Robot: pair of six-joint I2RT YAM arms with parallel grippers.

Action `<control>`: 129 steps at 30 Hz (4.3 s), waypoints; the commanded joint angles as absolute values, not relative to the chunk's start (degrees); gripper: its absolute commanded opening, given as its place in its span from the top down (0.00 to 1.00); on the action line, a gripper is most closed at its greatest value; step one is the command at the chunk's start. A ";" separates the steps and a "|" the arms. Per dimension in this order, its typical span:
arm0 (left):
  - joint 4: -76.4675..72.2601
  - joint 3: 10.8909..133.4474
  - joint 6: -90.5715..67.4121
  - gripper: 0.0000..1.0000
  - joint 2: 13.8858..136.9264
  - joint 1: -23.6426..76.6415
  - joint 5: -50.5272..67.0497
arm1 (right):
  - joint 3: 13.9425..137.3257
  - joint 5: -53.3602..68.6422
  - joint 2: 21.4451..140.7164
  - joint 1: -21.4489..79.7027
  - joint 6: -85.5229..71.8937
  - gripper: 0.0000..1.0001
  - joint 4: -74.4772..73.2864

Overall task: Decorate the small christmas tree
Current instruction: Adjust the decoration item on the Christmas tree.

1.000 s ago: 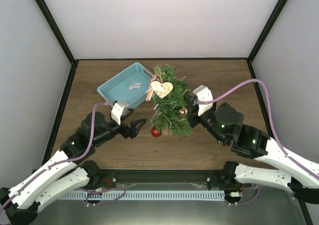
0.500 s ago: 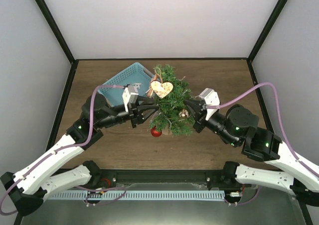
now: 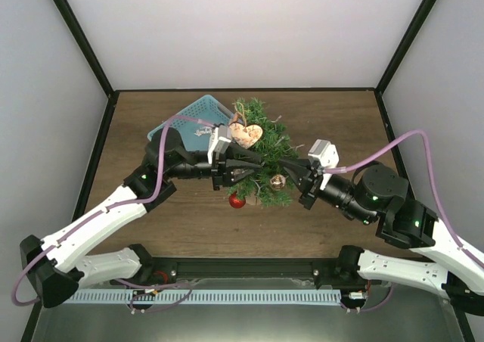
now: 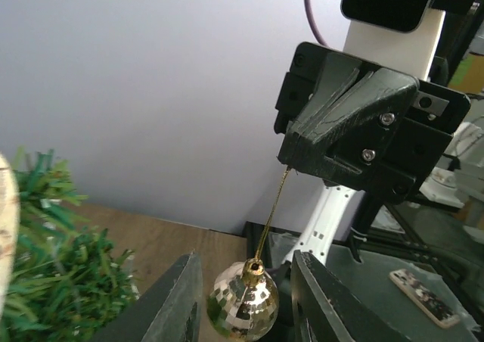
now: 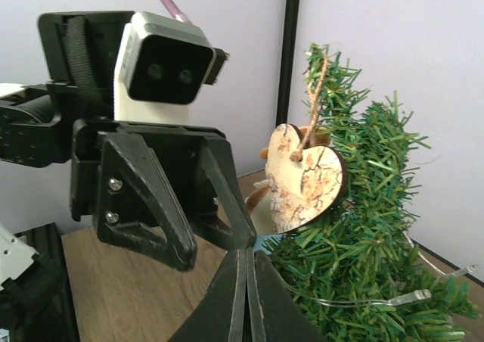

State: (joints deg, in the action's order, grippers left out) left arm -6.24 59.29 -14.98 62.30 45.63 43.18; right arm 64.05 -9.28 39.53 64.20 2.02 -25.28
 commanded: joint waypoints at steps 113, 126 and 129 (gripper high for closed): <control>-11.96 46.99 -7.13 0.83 64.62 51.14 45.17 | 51.72 -2.98 37.36 63.81 -0.80 0.99 -20.47; -13.57 45.89 -8.06 0.88 63.87 51.15 45.55 | 51.59 -2.99 36.47 63.76 -1.05 0.99 -21.17; -14.43 45.79 -8.17 0.95 63.94 51.15 46.20 | 51.59 -3.07 36.31 63.75 -1.05 0.99 -21.21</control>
